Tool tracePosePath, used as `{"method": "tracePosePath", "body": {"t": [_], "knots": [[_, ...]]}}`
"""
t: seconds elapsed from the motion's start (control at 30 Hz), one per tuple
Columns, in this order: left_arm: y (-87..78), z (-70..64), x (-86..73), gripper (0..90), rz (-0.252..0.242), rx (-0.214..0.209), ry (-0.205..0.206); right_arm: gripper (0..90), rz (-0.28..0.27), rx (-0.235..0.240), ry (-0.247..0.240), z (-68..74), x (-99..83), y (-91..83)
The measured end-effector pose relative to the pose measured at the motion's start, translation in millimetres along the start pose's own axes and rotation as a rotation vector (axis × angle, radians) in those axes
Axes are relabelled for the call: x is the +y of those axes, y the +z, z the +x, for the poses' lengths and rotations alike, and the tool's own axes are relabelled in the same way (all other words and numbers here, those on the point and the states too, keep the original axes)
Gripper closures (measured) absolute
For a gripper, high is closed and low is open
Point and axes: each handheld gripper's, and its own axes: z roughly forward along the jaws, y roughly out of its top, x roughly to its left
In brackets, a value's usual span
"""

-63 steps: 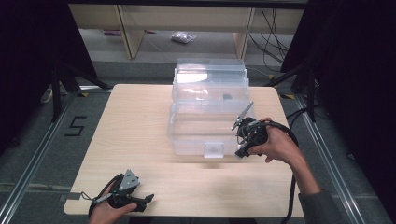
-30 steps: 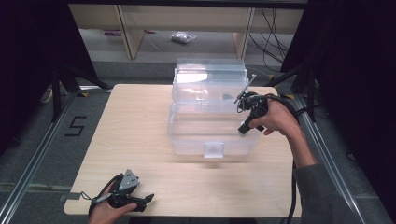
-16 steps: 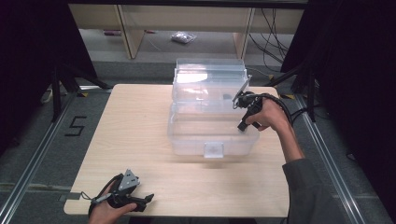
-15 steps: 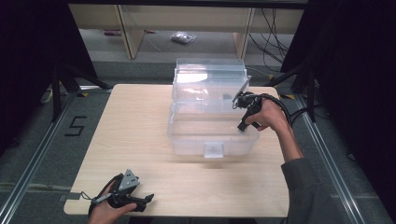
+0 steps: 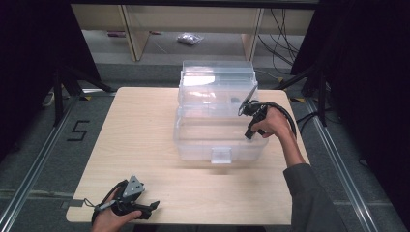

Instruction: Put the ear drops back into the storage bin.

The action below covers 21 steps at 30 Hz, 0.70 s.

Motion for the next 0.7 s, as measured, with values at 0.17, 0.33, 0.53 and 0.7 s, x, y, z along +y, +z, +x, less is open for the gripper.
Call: {"method": "tracePosePath", "body": {"t": [0.17,0.33,0.53,0.7], "knots": [[2.4,-2.6,-0.2,15.1,-0.033,0.005,-0.041,60.2,0.024,-0.002,0.042,-1.0,-1.0,10.0],[2.2,-2.5,-0.2,15.1,-0.033,0.004,-0.040,60.2,0.039,0.003,0.051,-3.8,-2.0,20.1],[2.1,-2.4,-0.2,15.2,-0.032,0.004,-0.039,60.2,0.048,0.004,0.053,-6.1,-1.5,26.7],[1.0,-1.4,-0.1,15.1,-0.016,-0.001,-0.016,60.2,0.059,0.003,0.064,-6.0,0.8,29.3]]}}
